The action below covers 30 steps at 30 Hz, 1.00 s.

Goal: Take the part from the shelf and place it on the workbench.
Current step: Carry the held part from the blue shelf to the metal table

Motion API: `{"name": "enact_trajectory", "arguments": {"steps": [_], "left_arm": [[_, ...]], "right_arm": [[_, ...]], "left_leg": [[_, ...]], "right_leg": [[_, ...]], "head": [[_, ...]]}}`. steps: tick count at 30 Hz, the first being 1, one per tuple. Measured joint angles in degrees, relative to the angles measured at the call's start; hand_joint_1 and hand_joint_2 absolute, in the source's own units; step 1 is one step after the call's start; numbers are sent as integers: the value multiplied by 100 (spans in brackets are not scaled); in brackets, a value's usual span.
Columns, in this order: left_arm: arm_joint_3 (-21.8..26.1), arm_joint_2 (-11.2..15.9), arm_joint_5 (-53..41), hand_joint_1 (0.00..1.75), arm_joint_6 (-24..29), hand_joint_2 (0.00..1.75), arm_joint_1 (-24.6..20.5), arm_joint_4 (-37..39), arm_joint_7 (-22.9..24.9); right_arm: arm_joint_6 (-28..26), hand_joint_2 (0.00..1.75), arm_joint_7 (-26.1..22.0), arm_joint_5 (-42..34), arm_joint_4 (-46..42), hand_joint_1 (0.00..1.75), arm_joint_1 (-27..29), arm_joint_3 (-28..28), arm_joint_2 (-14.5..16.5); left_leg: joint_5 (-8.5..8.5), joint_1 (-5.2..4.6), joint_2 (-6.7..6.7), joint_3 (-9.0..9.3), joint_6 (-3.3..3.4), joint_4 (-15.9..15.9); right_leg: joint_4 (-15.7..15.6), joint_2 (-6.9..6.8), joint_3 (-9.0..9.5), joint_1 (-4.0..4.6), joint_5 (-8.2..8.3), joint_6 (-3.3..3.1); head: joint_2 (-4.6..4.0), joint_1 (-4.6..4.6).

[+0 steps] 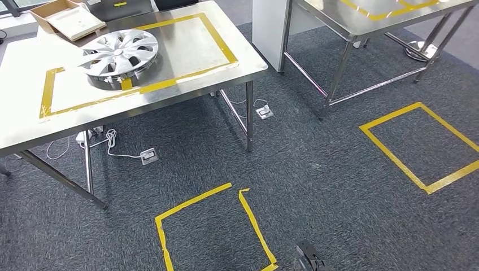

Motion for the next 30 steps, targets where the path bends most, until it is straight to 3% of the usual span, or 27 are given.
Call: {"name": "enact_trajectory", "arguments": {"steps": [2, 3, 5, 9, 10, 12, 13, 14, 15, 16, 17, 19, 24, 26, 28, 29, 30], "left_arm": [[-1, 4, 0, 175, 0, 175, -8, 0, 0], [-1, 7, 0, 175, 0, 175, -22, -1, 0], [-4, 7, -4, 175, 1, 175, -42, -2, 1], [-11, -1, -13, 175, 12, 175, -47, -8, -1], [-13, -8, -14, 175, 15, 175, -51, -9, -1], [-20, -30, -22, 175, 21, 175, -52, -5, -1], [-25, -43, -30, 175, 30, 175, -43, -3, -1], [-29, -52, -37, 175, 38, 175, -33, -2, -1], [-34, -57, -43, 175, 48, 175, -23, -2, -1], [-37, -59, -45, 175, 53, 175, -17, -3, -1], [-39, -59, -46, 175, 55, 175, -14, -5, -1], [-41, -56, -45, 175, 59, 175, -16, -9, -1], [-45, -25, -44, 175, 51, 175, -23, -19, -2], [-47, -6, -44, 175, 19, 175, -53, -15, -3], [-55, -3, -44, 175, -26, 175, -78, 19, -2], [-62, -4, -44, 175, -46, 175, -80, 41, 0], [-71, -5, -44, 175, -58, 175, -86, 63, 0]], "right_arm": [[0, 0, 0, -1, 0, 0, -1, 0, 1], [0, 0, 0, -2, 0, 0, -3, 0, 2], [-1, 0, 0, -1, 0, 0, -5, 0, 3], [15, 0, -3, 3, 0, 0, -9, 0, 4], [29, 0, -4, 3, 0, 0, -12, 0, 4], [53, 0, -4, 3, 0, 0, -6, -1, 4], [55, 0, -5, 5, 0, 0, 1, -2, 4], [55, 0, -6, 8, 0, 0, 9, -3, 4], [55, 0, -7, 10, 0, 0, 15, -4, 3], [55, 0, -9, 13, 0, 0, 18, -4, 1], [55, 0, -10, 19, 0, 0, 19, -4, -2], [55, 0, -11, 27, 0, 0, 16, -4, -8], [55, 0, -17, 45, 0, 0, 8, -4, -9], [55, 0, -24, 50, 0, 0, 4, -4, -9], [55, 0, -25, 54, 0, 0, 5, -4, -9], [55, 0, -25, 52, 0, 0, 8, -5, -9], [55, 0, -25, 50, 0, 0, 12, -6, -9]], "left_leg": [[398, -29, 9, 317, 74, -692], [509, -56, 17, 489, 111, -1030], [514, -102, 22, 649, 165, -1338], [473, -77, 1, 730, 274, -1442], [465, -64, 2, 759, 305, -1464], [431, -74, 1, 784, 352, -1467], [413, -78, -3, 795, 366, -1464], [392, -80, -8, 810, 370, -1459], [369, -79, -15, 830, 365, -1452], [343, -77, -21, 858, 353, -1444], [311, -75, -24, 886, 331, -1434], [250, -94, -38, 915, 268, -1404], [151, -80, -38, 918, 98, -1330], [-47, -72, -15, 665, 54, -841], [-230, -70, -12, 241, 30, -152], [-208, -69, -12, 90, 26, 32], [-85, -69, -12, 36, 29, 21]], "right_leg": [[-2, 1, 61, 10, -49, 14], [2, 1, 81, 19, -75, 36], [-11, -2, 88, 25, -101, 100], [85, -17, 57, 31, -199, 229], [313, -17, -61, 32, -302, 246], [1016, -16, -474, 31, -551, 260], [1324, -15, -684, 30, -612, 265], [1458, -15, -813, 28, -572, 269], [1383, -16, -837, 24, -430, 270], [1114, -16, -758, 19, -212, 267], [724, -14, -610, 16, 9, 256], [121, -8, -340, 24, 232, 225], [-56, -7, -190, 35, 195, 58], [-80, -9, -115, 18, 166, -3], [-79, -9, -55, 20, 113, -29], [-78, -7, -20, 21, 81, -30], [-77, -6, 23, 22, 46, -26]], "head": [[0, 0], [0, -5], [0, -11], [0, -2], [0, 2], [0, 9], [0, 9], [0, 10], [0, 10], [0, 10], [0, 10], [0, 8], [0, -12], [0, -35], [0, -42], [0, -43], [0, -44]]}}
